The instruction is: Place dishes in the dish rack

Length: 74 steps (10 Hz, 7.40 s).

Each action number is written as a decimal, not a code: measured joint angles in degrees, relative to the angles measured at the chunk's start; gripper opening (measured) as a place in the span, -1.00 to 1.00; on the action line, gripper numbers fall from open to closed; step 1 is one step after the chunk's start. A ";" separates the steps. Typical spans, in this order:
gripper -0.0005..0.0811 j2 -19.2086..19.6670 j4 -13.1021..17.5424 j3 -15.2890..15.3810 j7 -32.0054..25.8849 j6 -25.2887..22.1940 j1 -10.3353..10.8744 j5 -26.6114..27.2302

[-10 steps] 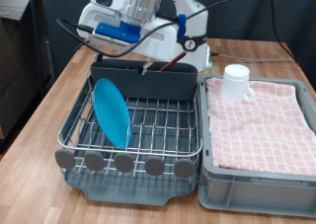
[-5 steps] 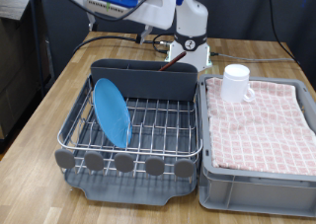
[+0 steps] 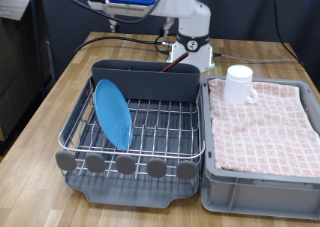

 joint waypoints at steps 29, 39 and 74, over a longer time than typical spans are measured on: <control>0.98 -2.32 -7.47 22.62 15.61 -8.58 11.14 2.21; 0.98 5.71 -4.22 23.19 10.41 -8.18 11.21 2.32; -0.81 8.89 -10.73 21.41 7.62 4.41 10.96 -0.35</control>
